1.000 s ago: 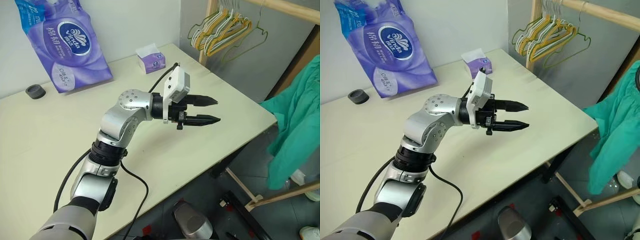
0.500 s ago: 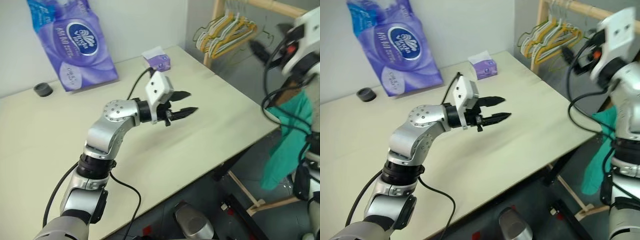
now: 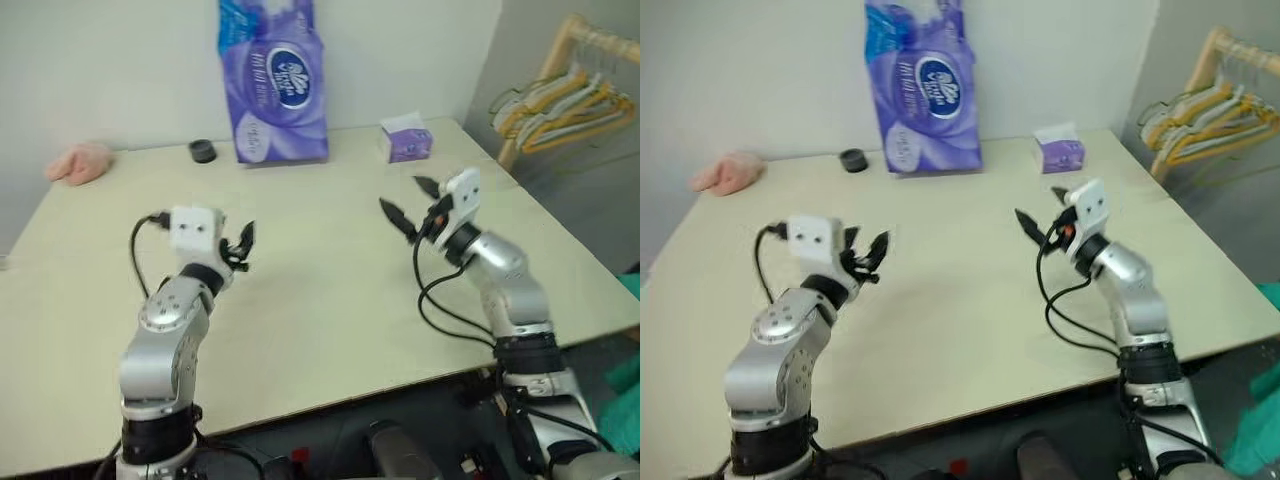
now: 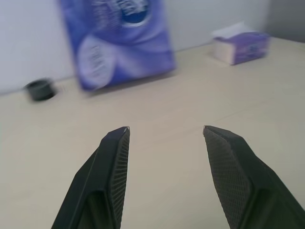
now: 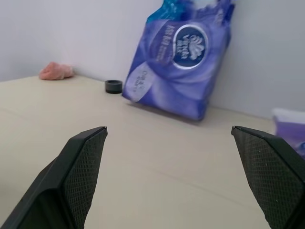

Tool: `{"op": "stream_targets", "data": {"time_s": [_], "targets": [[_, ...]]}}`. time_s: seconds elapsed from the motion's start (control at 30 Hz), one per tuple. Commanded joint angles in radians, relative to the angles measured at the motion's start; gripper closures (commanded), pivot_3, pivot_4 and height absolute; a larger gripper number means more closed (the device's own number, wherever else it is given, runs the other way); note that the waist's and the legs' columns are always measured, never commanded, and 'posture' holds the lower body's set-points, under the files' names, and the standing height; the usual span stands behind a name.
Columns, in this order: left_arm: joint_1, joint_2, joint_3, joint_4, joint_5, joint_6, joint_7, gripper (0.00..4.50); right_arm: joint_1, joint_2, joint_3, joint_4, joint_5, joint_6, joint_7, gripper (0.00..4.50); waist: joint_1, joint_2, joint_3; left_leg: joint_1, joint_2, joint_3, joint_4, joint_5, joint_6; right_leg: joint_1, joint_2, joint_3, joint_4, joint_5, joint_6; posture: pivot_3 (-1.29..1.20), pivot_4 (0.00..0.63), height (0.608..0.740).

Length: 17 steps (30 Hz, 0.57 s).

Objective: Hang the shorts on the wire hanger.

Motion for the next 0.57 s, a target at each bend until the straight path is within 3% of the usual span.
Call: {"op": "stream_targets", "data": {"time_s": [0.03, 0.27, 0.57], "targets": [[0.058, -0.032, 0.043, -0.004, 0.066, -0.078, 0.108, 1.90, 0.012, 0.026, 0.006, 0.047, -0.037, -0.094, -0.030, 0.04, 0.035, 0.000, -0.001, 0.000, 0.000, 0.000, 0.000, 0.000, 0.000, 0.000, 0.000, 0.000, 0.000, 0.002, 0.000, -0.09, 0.013, 0.740], [0.094, -0.022, 0.048, -0.005, 0.080, -0.120, 0.124, 1.90, -0.009, 0.054, 0.020, 0.115, -0.057, -0.143, -0.031, 0.04, 0.126, -0.002, -0.007, 0.000, 0.000, -0.005, 0.001, 0.006, -0.006, 0.000, 0.003, -0.003, -0.002, 0.009, -0.007, -0.06, 0.016, 0.740], [0.081, -0.013, 0.051, 0.020, 0.072, -0.150, 0.125, 1.90, -0.054, 0.071, 0.027, 0.175, -0.064, -0.164, -0.017, 0.04, 0.147, -0.002, -0.010, 0.001, 0.003, -0.007, 0.000, 0.008, -0.006, 0.001, 0.008, -0.003, -0.002, 0.012, -0.011, -0.03, 0.045, 0.740]]}}
